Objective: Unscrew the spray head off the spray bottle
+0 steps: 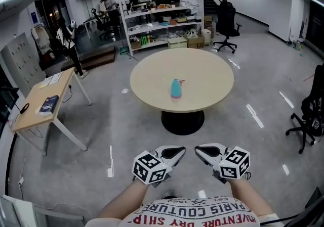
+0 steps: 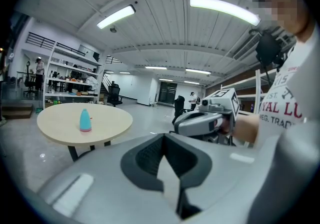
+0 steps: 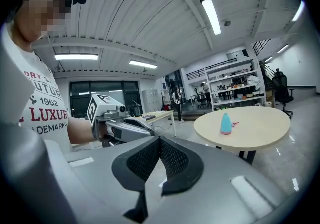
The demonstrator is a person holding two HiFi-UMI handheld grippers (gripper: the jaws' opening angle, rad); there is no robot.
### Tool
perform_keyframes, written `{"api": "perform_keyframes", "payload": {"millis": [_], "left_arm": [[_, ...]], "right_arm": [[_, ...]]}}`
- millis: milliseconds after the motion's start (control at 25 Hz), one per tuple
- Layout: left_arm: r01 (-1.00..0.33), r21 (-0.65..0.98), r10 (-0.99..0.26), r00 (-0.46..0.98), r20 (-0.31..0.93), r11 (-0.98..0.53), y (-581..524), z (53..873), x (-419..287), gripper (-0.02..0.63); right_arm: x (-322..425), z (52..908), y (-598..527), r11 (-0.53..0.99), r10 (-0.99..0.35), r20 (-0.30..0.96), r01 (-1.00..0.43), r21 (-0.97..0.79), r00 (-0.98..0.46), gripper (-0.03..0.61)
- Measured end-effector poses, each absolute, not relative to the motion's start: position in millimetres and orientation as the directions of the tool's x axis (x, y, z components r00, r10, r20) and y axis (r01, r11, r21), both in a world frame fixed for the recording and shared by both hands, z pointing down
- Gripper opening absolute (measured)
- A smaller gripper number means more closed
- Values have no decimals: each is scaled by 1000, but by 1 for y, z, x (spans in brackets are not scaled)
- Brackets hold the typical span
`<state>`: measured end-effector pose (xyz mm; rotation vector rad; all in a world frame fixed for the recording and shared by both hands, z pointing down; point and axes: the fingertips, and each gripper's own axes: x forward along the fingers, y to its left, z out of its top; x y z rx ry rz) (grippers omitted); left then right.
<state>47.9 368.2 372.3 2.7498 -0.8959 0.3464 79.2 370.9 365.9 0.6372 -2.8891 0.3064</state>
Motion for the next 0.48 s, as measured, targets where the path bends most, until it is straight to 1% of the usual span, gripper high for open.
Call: {"api": "perform_keyframes", "payload": {"millis": [480], "left_arm": [[-603,129,-550,781,297,-787,372,369,44,2]], "right_arm": [[72,363,376,890,-395,200,-427,-158,-897,2]]}}
